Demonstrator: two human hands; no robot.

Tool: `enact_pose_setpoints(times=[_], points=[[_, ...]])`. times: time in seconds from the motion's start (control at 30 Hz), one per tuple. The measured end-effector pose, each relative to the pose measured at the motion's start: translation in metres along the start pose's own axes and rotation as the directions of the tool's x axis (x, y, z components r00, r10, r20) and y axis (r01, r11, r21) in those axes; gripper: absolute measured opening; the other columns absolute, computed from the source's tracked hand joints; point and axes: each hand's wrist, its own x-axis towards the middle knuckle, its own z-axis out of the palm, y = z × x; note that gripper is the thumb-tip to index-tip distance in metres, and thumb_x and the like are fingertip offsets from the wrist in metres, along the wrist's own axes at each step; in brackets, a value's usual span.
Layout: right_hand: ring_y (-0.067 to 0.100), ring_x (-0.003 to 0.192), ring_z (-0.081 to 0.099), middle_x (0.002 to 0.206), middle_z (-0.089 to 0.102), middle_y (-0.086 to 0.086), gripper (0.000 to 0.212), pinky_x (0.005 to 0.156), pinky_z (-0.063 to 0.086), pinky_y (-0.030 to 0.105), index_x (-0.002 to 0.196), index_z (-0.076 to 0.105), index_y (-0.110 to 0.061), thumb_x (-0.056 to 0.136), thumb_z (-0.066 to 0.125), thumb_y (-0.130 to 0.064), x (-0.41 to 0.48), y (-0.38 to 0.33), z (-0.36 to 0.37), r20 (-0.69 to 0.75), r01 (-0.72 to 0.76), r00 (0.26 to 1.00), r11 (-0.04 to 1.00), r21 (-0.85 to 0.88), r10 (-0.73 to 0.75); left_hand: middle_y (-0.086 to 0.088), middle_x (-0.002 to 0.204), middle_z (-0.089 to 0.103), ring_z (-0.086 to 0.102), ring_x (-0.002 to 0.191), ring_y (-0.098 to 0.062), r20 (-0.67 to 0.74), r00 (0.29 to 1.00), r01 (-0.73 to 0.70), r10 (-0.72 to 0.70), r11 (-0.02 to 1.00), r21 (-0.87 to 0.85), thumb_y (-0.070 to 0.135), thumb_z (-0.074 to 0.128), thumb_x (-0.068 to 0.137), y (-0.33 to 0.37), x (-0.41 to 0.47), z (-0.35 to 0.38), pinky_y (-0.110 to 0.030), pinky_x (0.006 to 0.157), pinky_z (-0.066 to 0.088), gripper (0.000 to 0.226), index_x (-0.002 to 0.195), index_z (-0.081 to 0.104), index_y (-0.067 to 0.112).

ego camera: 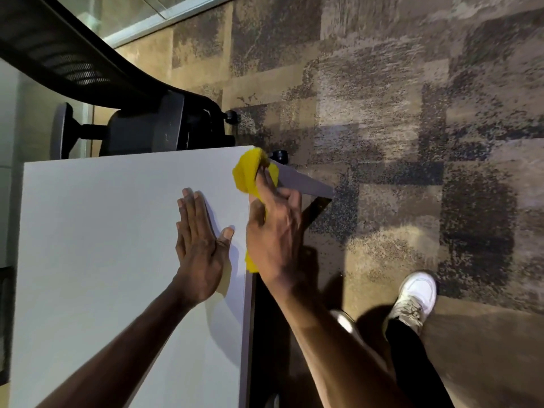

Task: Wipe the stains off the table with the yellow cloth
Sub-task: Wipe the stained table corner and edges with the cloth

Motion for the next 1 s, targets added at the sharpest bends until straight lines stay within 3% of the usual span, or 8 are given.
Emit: enact_pose_setpoints(times=[0.13, 0.3, 0.43, 0.57, 0.7, 0.83, 1.0], points=[[0.019, 0.106, 0.055, 0.136, 0.076, 0.000, 0.055, 0.088, 0.047, 0.022, 0.152, 0.059, -0.015, 0.097, 0.064, -0.006, -0.043, 0.011, -0.014, 0.052, 0.039, 0.998, 0.999, 0.017, -0.040, 0.000, 0.178, -0.030, -0.029, 0.166, -0.017, -0.001, 1.000, -0.027, 0.027, 1.000, -0.008, 0.097, 0.001, 0.084, -0.001, -0.002, 0.000, -0.045, 0.135, -0.016, 0.120, 0.169, -0.018, 0.015], [0.018, 0.112, 0.048, 0.143, 0.072, 0.000, 0.058, 0.095, 0.035, 0.015, 0.160, 0.048, -0.020, 0.103, 0.059, -0.009, 0.011, 0.006, -0.012, 0.115, 0.044, 0.993, 0.998, -0.052, -0.038, 0.005, 0.178, -0.032, -0.031, 0.164, -0.012, 0.014, 1.000, -0.016, 0.016, 1.000, 0.007, 0.090, 0.006, 0.092, -0.005, 0.001, 0.001, -0.048, 0.135, -0.014, 0.108, 0.170, -0.019, 0.019], [0.019, 0.113, 0.047, 0.148, 0.067, 0.001, 0.061, 0.101, 0.047, 0.026, 0.163, 0.043, -0.020, 0.104, 0.057, -0.009, 0.040, -0.004, -0.010, 0.130, 0.031, 0.991, 0.999, -0.023, -0.028, 0.009, 0.178, -0.033, -0.031, 0.164, -0.009, 0.012, 1.000, -0.008, 0.007, 1.000, 0.024, 0.067, 0.021, 0.104, -0.009, 0.003, 0.003, -0.053, 0.136, -0.013, 0.090, 0.170, -0.020, 0.021], [0.021, 0.110, 0.058, 0.126, 0.075, 0.009, 0.057, 0.092, 0.035, 0.012, 0.156, 0.054, -0.017, 0.101, 0.066, -0.008, -0.002, -0.005, -0.016, 0.081, 0.015, 0.997, 1.000, -0.019, -0.014, 0.008, 0.178, -0.033, -0.031, 0.164, -0.011, 0.016, 1.000, -0.005, 0.005, 1.000, 0.013, 0.091, 0.006, 0.092, -0.008, 0.003, 0.001, -0.047, 0.135, -0.014, 0.109, 0.170, -0.019, 0.019], [0.022, 0.112, 0.057, 0.141, 0.073, 0.002, 0.052, 0.092, 0.043, 0.019, 0.153, 0.056, -0.015, 0.102, 0.064, -0.009, -0.011, 0.002, -0.025, 0.142, 0.050, 0.989, 0.998, -0.035, -0.044, 0.007, 0.178, -0.033, -0.031, 0.164, -0.011, 0.019, 1.000, 0.002, -0.003, 1.000, 0.012, 0.092, 0.004, 0.090, -0.004, 0.002, -0.001, -0.047, 0.135, -0.013, 0.111, 0.170, -0.019, 0.019], [0.017, 0.112, 0.047, 0.128, 0.077, 0.009, 0.059, 0.087, 0.025, 0.009, 0.159, 0.049, -0.020, 0.103, 0.059, -0.007, 0.032, -0.004, -0.015, 0.119, 0.012, 0.993, 0.998, -0.060, -0.005, 0.004, 0.178, -0.032, -0.030, 0.165, -0.014, 0.020, 1.000, 0.001, -0.001, 1.000, 0.018, 0.092, 0.002, 0.089, 0.000, 0.002, -0.002, -0.048, 0.136, -0.013, 0.112, 0.170, -0.019, 0.017], [0.011, 0.110, 0.048, 0.125, 0.073, 0.014, 0.059, 0.091, 0.027, 0.003, 0.157, 0.051, -0.018, 0.101, 0.064, -0.004, 0.019, -0.011, -0.009, 0.057, -0.013, 0.998, 0.999, 0.033, 0.012, 0.004, 0.178, -0.033, -0.030, 0.165, -0.015, 0.020, 1.000, 0.002, -0.002, 1.000, 0.019, 0.092, 0.001, 0.089, -0.002, 0.002, -0.002, -0.050, 0.136, -0.011, 0.112, 0.170, -0.019, 0.017]])
